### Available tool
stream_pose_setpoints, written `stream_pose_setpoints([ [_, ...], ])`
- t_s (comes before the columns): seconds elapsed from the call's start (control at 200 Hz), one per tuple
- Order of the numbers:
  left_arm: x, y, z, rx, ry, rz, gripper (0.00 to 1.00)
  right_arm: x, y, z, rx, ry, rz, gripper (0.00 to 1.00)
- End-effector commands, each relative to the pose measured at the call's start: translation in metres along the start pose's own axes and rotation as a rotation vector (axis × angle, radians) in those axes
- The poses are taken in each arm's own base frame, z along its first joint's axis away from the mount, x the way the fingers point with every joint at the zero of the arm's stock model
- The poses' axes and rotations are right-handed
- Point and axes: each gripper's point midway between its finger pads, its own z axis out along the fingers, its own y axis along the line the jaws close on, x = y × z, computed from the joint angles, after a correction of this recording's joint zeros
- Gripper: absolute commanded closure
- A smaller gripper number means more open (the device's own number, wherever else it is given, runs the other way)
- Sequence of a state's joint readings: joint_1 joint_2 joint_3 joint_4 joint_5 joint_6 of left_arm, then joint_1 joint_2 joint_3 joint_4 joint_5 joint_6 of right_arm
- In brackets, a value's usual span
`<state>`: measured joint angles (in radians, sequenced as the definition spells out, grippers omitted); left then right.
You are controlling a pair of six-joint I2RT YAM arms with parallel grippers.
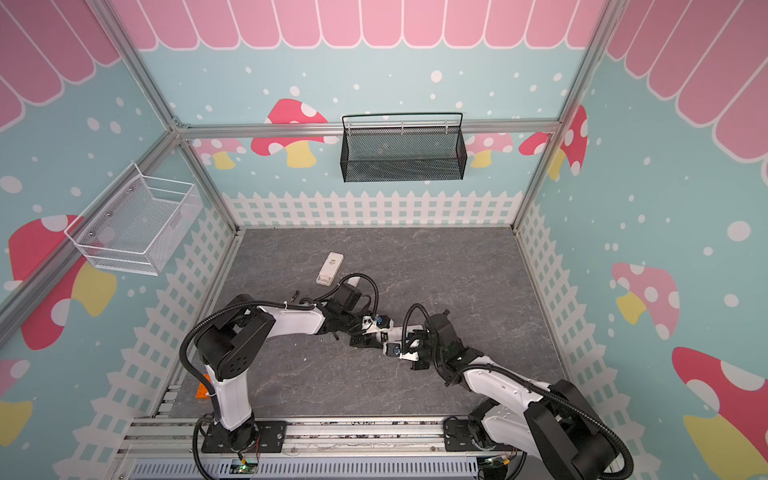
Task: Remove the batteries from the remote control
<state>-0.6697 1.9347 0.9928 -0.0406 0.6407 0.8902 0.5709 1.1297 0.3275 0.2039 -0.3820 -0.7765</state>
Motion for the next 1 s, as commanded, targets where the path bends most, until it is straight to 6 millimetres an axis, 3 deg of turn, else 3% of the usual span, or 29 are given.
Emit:
stream_pose_setpoints([
  [0.0, 0.052, -0.045, 0.014, 0.118, 0.164, -0.064, 0.54, -0.009, -0.039, -0.006, 0.175, -0.012, -0.04, 1.0],
  [0.52, 0.052, -0.045, 0.015, 0.12, 0.168, -0.065, 0.53, -0.01, -0.043, -0.015, 0.22, -0.009, -0.035, 1.0],
  [0.796, 0.047, -0.037, 0.012, 0.095, 0.162, -0.101, 0.33, -0.003, -0.04, -0.023, 0.228, 0.025, -0.015, 1.0],
  [0.996, 0.038, -0.027, 0.005, 0.084, 0.155, -0.154, 0.27, 0.0, -0.035, -0.03, 0.243, 0.035, 0.009, 1.0],
])
